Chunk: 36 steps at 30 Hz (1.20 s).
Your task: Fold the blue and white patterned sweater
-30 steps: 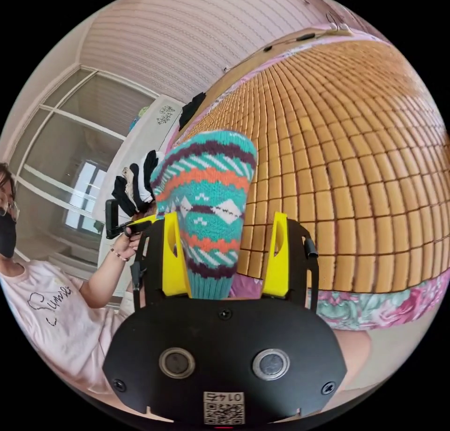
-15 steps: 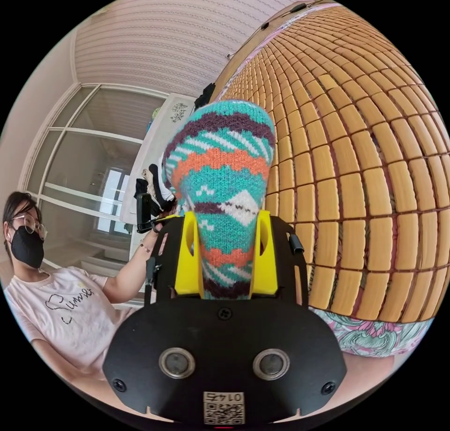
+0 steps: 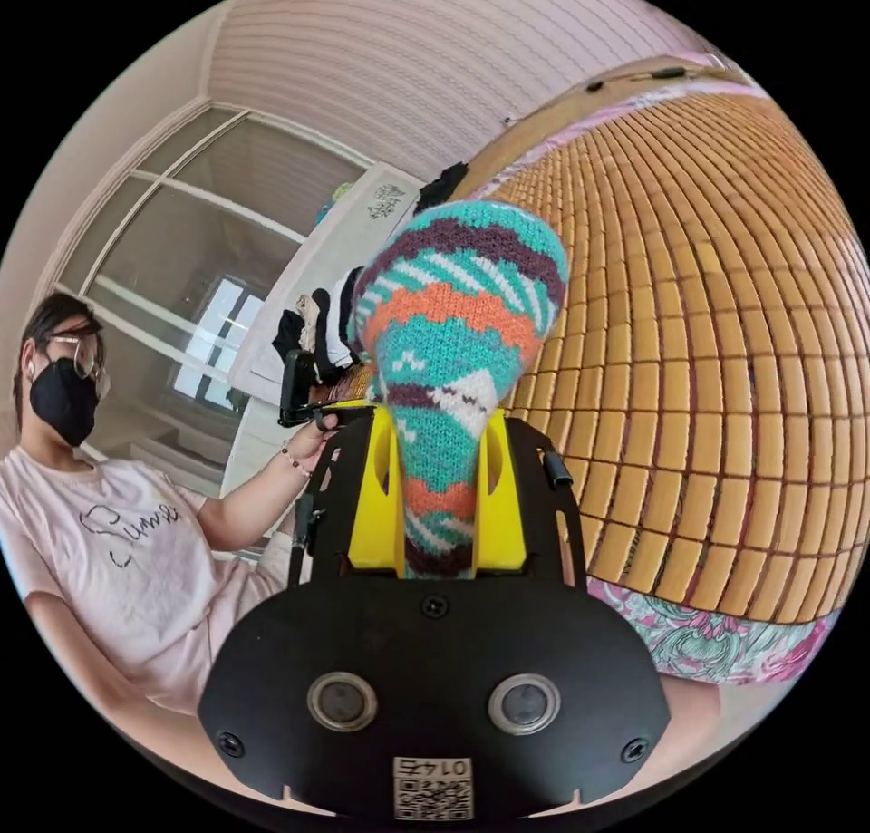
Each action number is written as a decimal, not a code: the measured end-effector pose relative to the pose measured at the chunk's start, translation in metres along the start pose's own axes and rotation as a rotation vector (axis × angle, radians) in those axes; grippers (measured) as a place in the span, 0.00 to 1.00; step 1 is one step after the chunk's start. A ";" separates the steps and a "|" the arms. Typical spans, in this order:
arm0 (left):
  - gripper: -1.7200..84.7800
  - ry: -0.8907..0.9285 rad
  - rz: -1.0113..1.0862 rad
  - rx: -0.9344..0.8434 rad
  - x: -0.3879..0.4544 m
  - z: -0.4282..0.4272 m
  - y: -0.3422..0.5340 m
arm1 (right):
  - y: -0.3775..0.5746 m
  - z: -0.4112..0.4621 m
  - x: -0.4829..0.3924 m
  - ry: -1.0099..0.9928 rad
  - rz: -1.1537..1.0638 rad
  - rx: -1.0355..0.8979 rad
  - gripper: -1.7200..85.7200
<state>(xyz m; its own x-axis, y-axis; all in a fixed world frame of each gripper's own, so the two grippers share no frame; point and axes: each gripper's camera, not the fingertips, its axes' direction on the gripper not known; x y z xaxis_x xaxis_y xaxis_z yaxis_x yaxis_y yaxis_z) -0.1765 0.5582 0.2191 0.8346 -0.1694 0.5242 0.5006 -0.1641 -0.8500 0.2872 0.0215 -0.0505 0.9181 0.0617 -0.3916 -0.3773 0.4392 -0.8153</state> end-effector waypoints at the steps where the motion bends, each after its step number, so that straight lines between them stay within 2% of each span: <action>1: 0.13 0.007 0.011 0.008 0.002 0.000 0.000 | -0.001 -0.002 -0.007 0.007 -0.016 -0.004 0.17; 12: 0.12 0.232 0.107 0.105 0.036 0.036 -0.009 | -0.011 -0.071 -0.119 0.221 -0.297 -0.058 0.16; 19: 0.11 0.363 0.316 0.120 0.136 0.090 -0.060 | -0.009 -0.190 -0.111 0.329 -0.220 0.016 0.16; 22: 0.11 0.401 0.397 0.088 0.202 0.131 -0.103 | -0.016 -0.260 -0.092 0.378 -0.147 0.028 0.16; 25: 0.11 0.431 0.479 0.062 0.279 0.174 -0.148 | -0.043 -0.340 -0.060 0.407 -0.078 -0.044 0.17; 28: 0.12 0.502 0.462 0.030 0.349 0.224 -0.190 | -0.070 -0.401 0.008 0.506 0.158 -0.062 0.17; 29: 0.12 0.475 0.440 0.032 0.373 0.247 -0.203 | -0.072 -0.413 0.041 0.620 0.305 -0.068 0.17; 30: 0.12 0.448 0.428 0.028 0.384 0.260 -0.209 | -0.066 -0.414 0.070 0.771 0.420 -0.066 0.17; 32: 0.12 0.311 0.394 -0.048 0.417 0.322 -0.228 | -0.051 -0.397 0.107 0.906 0.499 -0.078 0.15; 34: 0.13 0.231 0.387 -0.196 0.428 0.370 -0.236 | -0.034 -0.358 0.140 0.900 0.487 -0.169 0.11; 36: 0.13 0.310 0.347 -0.177 0.426 0.383 -0.238 | -0.013 -0.312 0.155 0.994 0.411 -0.145 0.09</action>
<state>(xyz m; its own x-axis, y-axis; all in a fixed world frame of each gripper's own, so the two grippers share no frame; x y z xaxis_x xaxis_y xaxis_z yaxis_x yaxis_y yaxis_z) 0.1479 0.8969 0.6245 0.8240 -0.5196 0.2259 0.1363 -0.2052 -0.9692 0.3965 -0.2542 -0.2334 0.2339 -0.6027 -0.7629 -0.7040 0.4362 -0.5604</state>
